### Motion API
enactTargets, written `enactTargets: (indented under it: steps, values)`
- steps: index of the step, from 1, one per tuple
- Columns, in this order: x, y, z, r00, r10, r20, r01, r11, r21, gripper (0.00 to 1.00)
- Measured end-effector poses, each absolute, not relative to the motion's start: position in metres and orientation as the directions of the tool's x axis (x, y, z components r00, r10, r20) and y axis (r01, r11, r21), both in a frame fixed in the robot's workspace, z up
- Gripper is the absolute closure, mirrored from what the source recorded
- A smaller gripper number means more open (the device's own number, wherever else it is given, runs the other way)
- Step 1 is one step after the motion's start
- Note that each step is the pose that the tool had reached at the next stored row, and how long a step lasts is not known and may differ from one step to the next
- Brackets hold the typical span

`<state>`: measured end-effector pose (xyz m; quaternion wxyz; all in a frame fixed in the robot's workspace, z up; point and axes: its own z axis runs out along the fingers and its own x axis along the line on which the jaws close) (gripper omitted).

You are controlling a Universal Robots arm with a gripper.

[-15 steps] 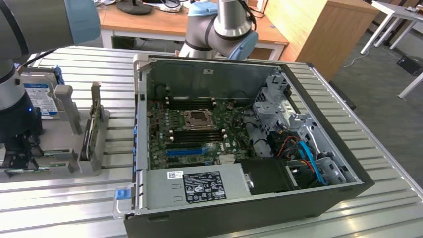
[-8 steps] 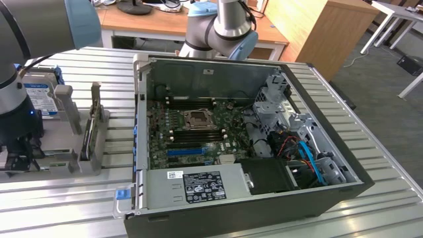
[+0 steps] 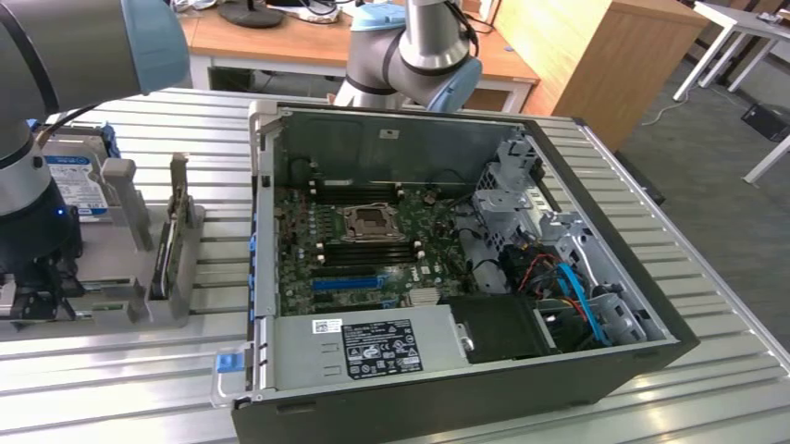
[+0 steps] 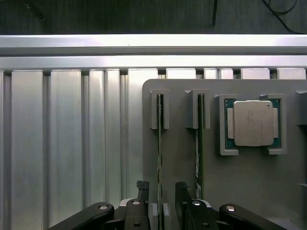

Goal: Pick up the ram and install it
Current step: 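Pick up the ram and move it above insertion slot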

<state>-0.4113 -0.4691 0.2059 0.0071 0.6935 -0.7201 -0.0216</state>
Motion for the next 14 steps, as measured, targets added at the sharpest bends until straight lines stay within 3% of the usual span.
enactTargets:
  steps: [14]
  values:
    - [-0.4073,-0.4691,0.2046,-0.038,-0.999,-0.020,-0.998,0.037,0.041,0.64]
